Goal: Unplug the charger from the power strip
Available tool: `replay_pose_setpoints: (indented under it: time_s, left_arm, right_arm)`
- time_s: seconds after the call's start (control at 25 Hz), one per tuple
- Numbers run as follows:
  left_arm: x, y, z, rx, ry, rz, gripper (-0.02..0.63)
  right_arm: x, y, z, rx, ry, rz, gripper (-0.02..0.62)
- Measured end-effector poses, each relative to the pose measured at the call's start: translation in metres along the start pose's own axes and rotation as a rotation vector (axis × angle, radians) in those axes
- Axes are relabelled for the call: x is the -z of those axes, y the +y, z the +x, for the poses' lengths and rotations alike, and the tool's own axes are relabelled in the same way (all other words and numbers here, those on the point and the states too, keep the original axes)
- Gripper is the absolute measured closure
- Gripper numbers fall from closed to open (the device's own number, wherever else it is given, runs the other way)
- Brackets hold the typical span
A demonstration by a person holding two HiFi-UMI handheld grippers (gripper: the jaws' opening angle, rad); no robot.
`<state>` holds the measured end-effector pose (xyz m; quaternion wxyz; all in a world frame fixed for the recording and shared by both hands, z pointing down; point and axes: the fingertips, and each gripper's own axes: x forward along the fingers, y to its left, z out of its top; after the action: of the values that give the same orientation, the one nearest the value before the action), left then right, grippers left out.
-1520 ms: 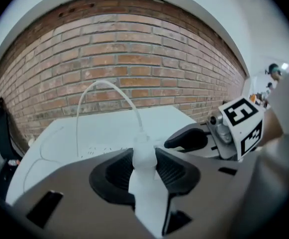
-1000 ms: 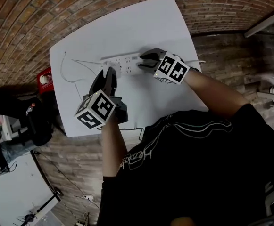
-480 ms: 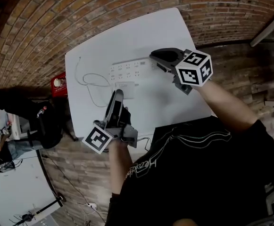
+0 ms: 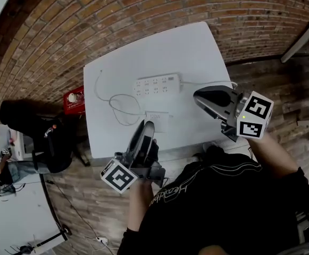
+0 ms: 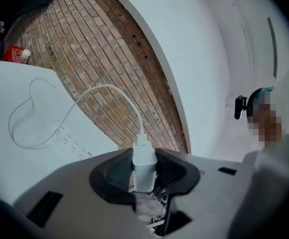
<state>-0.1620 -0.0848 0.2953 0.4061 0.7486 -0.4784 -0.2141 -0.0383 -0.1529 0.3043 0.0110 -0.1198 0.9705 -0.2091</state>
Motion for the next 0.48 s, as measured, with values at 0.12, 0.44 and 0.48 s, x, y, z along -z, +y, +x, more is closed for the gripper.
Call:
replay_pose_setpoints:
  time_s: [0.12, 0.44, 0.48]
  left_arm:
    - [-0.002, -0.011, -0.021, 0.034, 0.035, 0.018, 0.469]
    - [-0.006, -0.021, -0.07, 0.106, 0.081, 0.016, 0.469]
    - [-0.006, -0.022, -0.075, 0.113, 0.084, 0.018, 0.469]
  right_arm:
    - [0.001, 0.036, -0.001, 0.009, -0.002, -0.022, 0.595]
    - [0.004, 0.098, 0.0, 0.079, -0.038, -0.018, 0.598]
    - [0.006, 0.104, 0.0, 0.086, -0.039, -0.024, 0.598]
